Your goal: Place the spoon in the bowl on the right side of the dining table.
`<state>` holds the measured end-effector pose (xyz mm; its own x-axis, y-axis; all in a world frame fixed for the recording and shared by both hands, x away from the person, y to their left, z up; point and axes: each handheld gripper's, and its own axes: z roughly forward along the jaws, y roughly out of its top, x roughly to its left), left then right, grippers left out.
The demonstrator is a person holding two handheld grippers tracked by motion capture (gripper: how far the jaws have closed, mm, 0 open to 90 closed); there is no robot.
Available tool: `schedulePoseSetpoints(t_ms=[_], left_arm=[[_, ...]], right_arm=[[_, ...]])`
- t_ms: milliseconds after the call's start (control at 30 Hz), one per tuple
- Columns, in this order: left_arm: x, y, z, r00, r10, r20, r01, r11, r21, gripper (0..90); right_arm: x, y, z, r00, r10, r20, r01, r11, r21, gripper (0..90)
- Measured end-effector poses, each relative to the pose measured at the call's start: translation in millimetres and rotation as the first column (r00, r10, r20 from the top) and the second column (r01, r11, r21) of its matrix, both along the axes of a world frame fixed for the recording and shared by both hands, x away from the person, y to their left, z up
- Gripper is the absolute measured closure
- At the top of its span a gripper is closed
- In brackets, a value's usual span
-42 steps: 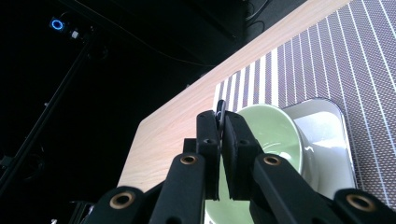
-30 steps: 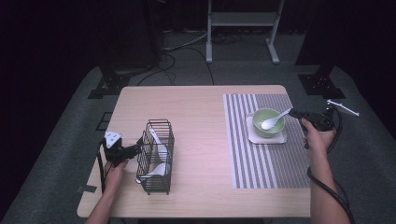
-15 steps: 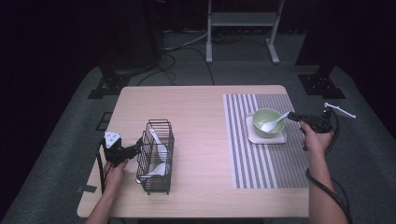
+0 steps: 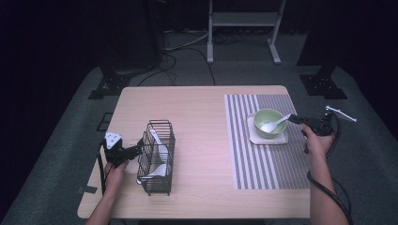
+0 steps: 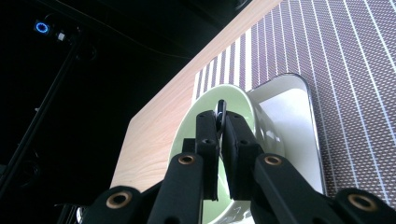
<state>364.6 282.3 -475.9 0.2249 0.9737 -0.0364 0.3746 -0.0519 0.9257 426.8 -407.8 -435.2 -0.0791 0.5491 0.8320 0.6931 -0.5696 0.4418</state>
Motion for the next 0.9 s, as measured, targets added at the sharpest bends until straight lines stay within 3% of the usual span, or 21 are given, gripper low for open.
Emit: schedulePoseSetpoints(t_ms=[467,900], left_arm=[[-0.1,0.0,0.0,1.0,-0.002,0.001,0.002,1.0,0.002,1.6],[-0.5,0.0,0.0,1.0,-0.004,0.0,0.004,1.0,0.005,1.6]], right_arm=[[-1.5,-2.4,-5.3,1.0,0.005,-0.005,-0.005,1.0,0.003,80.0],[-12.5,-6.0,-11.2,0.9998,0.011,-0.014,-0.012,0.9993,-0.036,69.8]])
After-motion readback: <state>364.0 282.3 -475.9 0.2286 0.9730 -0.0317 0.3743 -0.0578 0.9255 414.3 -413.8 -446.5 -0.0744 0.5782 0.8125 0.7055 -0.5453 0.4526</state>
